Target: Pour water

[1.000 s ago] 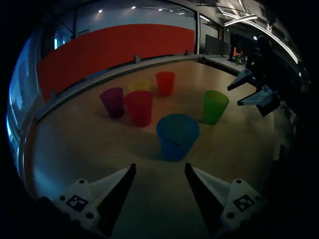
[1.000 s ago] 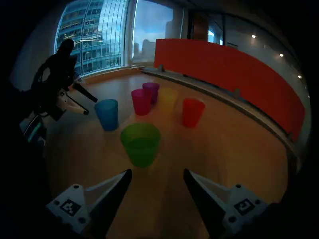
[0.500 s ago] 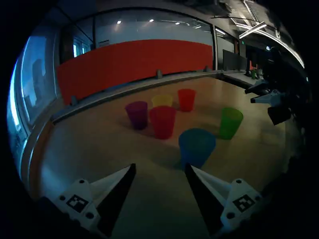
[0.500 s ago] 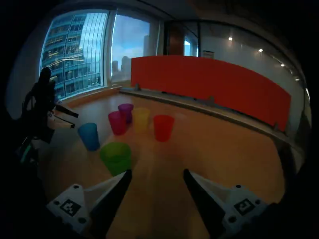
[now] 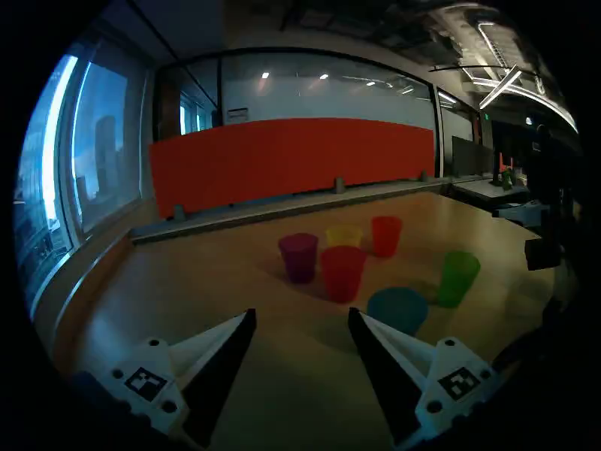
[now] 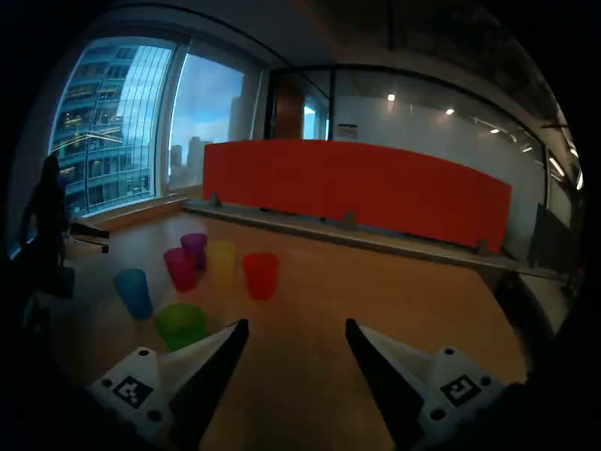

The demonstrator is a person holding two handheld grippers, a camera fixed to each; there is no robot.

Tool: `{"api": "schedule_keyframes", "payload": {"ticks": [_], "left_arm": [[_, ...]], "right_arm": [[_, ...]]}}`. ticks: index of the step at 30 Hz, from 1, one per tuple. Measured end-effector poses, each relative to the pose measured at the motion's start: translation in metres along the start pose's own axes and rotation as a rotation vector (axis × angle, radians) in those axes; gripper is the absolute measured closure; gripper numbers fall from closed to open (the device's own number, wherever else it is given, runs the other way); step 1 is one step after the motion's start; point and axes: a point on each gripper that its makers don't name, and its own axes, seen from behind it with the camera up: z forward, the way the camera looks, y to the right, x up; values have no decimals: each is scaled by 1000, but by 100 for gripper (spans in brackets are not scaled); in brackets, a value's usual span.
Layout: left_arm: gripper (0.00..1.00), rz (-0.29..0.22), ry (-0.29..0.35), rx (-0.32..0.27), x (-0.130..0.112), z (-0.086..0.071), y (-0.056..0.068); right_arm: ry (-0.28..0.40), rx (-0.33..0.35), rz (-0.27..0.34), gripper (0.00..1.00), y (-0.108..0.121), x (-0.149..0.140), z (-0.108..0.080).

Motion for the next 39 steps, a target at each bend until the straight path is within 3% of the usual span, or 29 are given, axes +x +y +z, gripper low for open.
{"api": "schedule_keyframes", "payload": {"ticks": [9, 24, 30, 39], "left_arm": [[9, -53, 109, 91, 23, -5, -23], [9, -61, 221, 175, 46, -4, -38], [9, -64, 262, 204, 59, -4, -43], [9, -81, 294, 230, 68, -3, -45]], "right_arm": [[123, -139, 59, 0, 29, 28, 2], [263, -309, 56, 0, 52, 54, -3], [284, -348, 78, 0, 57, 60, -5], [319, -347, 124, 0, 55, 70, -9]]}}
